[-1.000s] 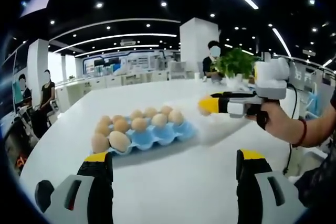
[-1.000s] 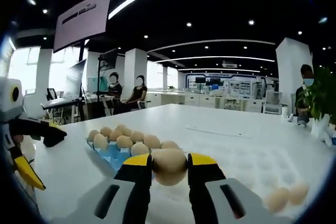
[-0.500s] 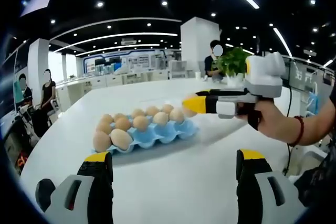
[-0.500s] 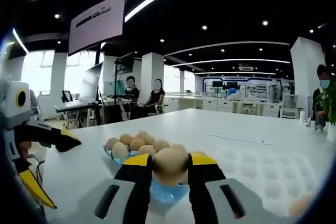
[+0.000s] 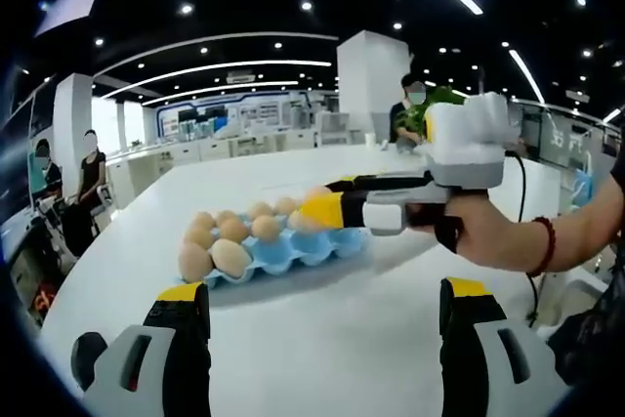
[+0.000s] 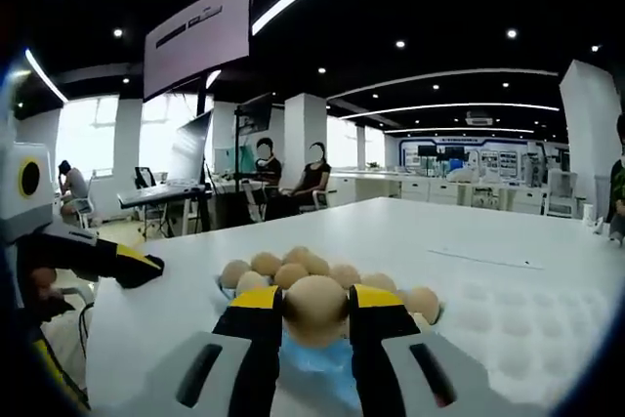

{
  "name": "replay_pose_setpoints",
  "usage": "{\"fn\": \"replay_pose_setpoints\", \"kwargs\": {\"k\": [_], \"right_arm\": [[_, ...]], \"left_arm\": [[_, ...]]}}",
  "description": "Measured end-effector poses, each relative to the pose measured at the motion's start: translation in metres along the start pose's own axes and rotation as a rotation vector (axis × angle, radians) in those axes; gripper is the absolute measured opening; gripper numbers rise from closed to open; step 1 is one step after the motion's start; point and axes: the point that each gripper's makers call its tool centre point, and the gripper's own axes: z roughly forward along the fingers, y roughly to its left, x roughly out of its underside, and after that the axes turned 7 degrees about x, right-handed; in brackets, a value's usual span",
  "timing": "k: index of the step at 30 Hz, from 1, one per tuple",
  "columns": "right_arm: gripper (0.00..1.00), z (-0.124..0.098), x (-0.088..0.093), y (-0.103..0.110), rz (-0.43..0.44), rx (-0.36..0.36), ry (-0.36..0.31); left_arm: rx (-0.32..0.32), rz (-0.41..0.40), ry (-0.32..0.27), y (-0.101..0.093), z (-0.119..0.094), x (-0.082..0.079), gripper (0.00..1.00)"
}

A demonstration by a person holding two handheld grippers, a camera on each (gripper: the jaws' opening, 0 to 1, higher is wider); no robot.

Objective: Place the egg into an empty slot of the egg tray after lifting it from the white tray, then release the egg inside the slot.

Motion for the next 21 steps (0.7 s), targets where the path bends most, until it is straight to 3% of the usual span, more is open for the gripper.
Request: {"fn": "replay_pose_setpoints", "kwargs": {"k": [21], "right_arm": [[0.28, 0.032, 0.012, 0.029, -0.033, -0.083, 0.041]], "left_arm": [[-0.006, -0.012, 0.006, 0.002, -0.004, 0.007, 1.0]]}}
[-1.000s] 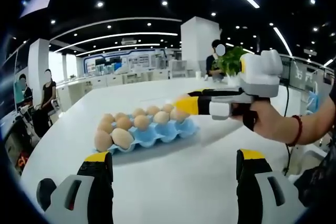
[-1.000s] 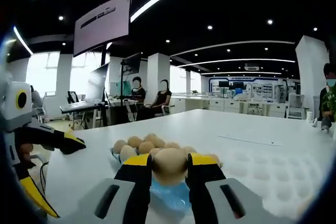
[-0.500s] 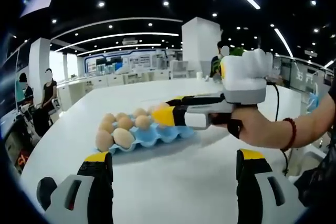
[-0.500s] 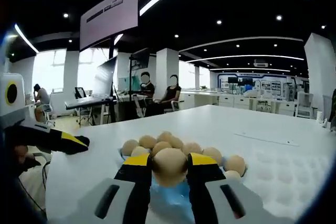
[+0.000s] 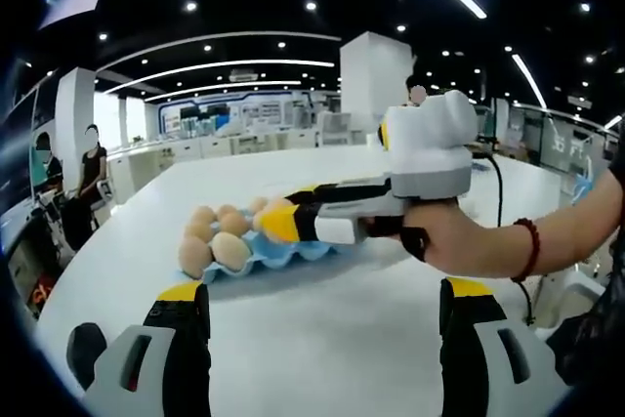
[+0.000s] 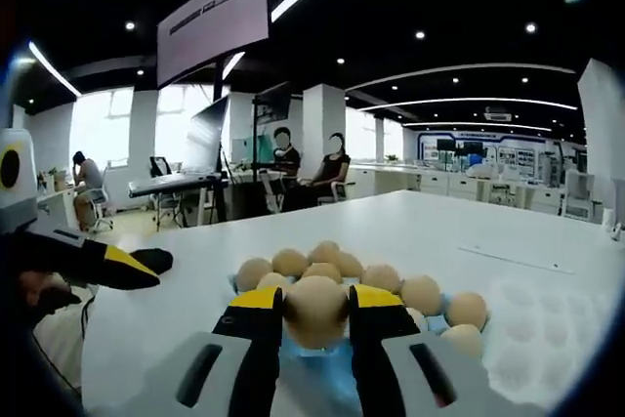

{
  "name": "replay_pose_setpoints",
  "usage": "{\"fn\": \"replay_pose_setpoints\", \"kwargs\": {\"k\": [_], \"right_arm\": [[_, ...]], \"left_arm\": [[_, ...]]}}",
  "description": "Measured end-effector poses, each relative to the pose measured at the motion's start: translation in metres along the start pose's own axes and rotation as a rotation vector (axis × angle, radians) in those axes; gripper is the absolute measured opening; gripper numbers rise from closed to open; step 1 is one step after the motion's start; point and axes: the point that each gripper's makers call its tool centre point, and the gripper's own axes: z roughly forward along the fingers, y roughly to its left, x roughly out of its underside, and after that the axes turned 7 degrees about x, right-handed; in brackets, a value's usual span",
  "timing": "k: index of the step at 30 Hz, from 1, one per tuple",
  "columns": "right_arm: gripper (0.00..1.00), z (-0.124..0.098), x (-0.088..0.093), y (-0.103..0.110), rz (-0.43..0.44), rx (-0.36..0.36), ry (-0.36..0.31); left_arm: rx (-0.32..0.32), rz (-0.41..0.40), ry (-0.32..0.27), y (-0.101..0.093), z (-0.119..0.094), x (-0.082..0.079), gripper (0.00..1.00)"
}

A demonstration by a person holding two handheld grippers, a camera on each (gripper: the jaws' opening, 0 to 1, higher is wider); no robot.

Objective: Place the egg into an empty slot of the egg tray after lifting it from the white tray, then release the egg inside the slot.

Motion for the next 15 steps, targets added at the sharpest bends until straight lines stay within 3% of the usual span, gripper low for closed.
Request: {"fn": "replay_pose_setpoints", "kwargs": {"k": [12, 15], "right_arm": [[0.28, 0.008, 0.022, 0.001, 0.016, -0.014, 0.065], [0.28, 0.009, 0.029, 0.0, 0.009, 0.014, 0.084]], "left_arm": [[0.0, -0.017, -0.017, 0.003, -0.005, 0.001, 1.0], [-0.001, -0.021, -0.01, 0.004, -0.005, 0.002, 0.99]]}}
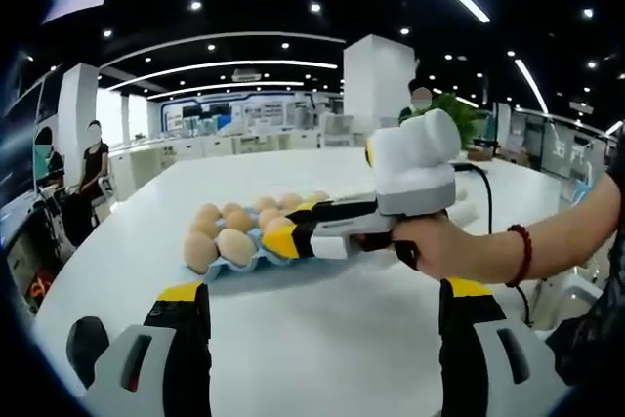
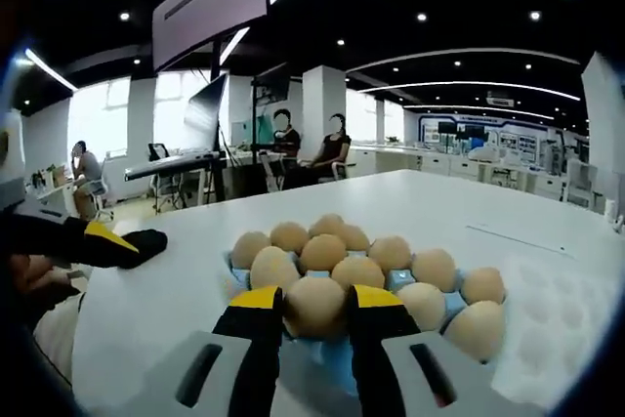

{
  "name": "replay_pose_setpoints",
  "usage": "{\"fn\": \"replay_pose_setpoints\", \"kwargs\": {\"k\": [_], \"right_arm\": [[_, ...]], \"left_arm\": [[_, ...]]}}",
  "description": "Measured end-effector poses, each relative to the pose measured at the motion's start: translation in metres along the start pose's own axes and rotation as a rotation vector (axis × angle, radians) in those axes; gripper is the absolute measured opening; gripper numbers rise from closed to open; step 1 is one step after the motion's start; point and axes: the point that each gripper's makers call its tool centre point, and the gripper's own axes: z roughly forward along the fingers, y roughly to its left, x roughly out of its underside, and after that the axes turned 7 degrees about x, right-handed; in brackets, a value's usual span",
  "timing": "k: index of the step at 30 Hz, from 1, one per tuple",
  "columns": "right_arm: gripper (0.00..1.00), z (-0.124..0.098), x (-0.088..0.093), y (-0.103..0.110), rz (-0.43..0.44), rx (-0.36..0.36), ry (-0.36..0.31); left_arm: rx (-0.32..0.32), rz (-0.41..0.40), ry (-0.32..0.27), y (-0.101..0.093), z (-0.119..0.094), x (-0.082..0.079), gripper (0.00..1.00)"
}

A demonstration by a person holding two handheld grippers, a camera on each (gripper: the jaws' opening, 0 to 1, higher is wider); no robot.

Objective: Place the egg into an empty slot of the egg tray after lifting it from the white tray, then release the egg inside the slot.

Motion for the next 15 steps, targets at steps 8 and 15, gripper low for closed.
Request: {"fn": "replay_pose_setpoints", "kwargs": {"k": [8, 15], "right_arm": [[0.28, -0.0013, 0.0012, 0.003, -0.014, 0.002, -0.008], [0.3, 0.0, 0.0013, 0.0046, -0.035, -0.012, -0.024]], "left_arm": [[-0.005, -0.005, -0.007, 0.0006, -0.0008, -0.001, 0.99], [-0.007, -0.006, -0.012, 0.0025, -0.004, -0.0027, 0.99]]}}
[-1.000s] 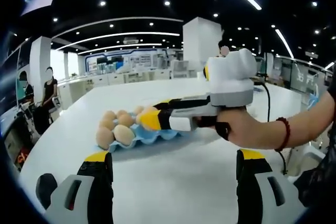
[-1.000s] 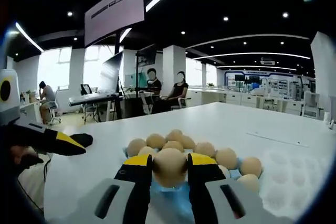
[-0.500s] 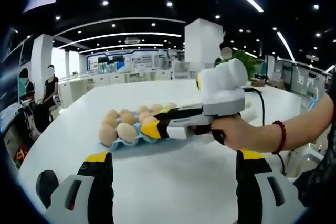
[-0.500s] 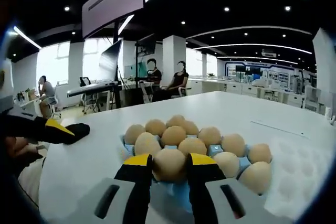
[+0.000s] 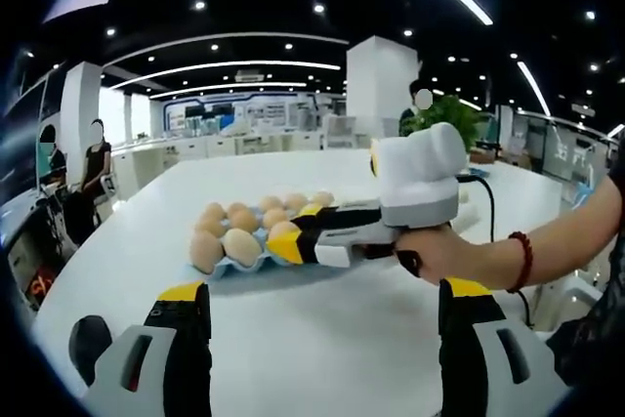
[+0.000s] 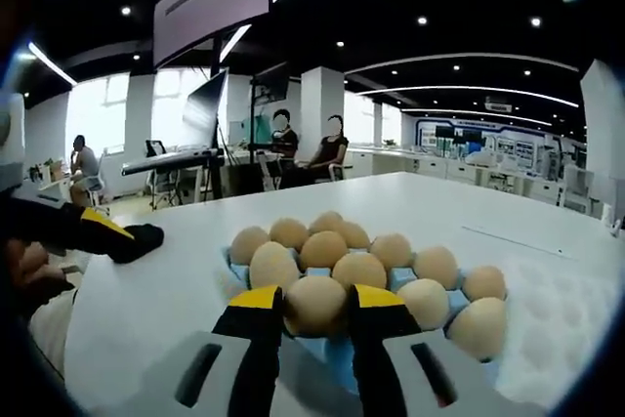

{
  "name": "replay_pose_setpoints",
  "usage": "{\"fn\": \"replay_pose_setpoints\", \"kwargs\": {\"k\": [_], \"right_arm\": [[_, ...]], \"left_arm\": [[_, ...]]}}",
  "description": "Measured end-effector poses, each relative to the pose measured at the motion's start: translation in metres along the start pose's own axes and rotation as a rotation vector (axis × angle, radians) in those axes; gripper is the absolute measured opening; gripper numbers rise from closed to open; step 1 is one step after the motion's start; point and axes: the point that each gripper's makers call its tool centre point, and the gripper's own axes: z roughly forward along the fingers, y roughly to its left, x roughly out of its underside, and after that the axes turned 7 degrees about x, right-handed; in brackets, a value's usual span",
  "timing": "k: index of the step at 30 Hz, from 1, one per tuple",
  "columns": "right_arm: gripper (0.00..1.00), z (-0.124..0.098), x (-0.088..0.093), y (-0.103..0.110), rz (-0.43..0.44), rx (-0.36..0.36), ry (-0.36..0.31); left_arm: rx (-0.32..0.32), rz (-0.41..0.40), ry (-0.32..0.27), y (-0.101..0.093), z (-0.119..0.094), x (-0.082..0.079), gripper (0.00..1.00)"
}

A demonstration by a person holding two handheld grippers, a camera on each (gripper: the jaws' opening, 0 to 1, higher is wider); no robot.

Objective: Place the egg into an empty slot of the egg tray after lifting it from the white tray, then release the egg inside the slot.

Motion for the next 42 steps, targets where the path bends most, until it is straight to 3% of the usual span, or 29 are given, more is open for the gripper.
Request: {"fn": "replay_pose_setpoints", "kwargs": {"k": [7, 14, 26, 28, 34, 42], "right_arm": [[0.35, -0.011, -0.009, -0.004, 0.009, 0.009, -0.058], [0.42, -0.02, -0.017, -0.013, 0.007, 0.034, -0.076], [0.46, -0.041, -0.012, -0.047, 0.015, 0.111, -0.041], [0.46, -0.043, -0.009, -0.051, -0.014, 0.12, -0.025], [0.46, -0.053, -0.009, -0.063, 0.0, 0.141, -0.027], [0.5, -0.073, -0.008, -0.078, 0.006, 0.188, -0.032]], "left_arm": [[0.002, 0.001, -0.018, -0.004, -0.002, -0.003, 1.0], [0.004, -0.014, -0.031, 0.002, -0.002, -0.005, 1.0], [0.009, -0.044, -0.048, -0.005, 0.001, -0.003, 1.0], [0.001, -0.038, -0.046, -0.005, 0.001, -0.004, 1.0], [-0.015, -0.013, -0.016, -0.005, 0.002, 0.0, 1.0], [-0.016, 0.007, -0.02, -0.009, 0.004, -0.004, 1.0]]}}
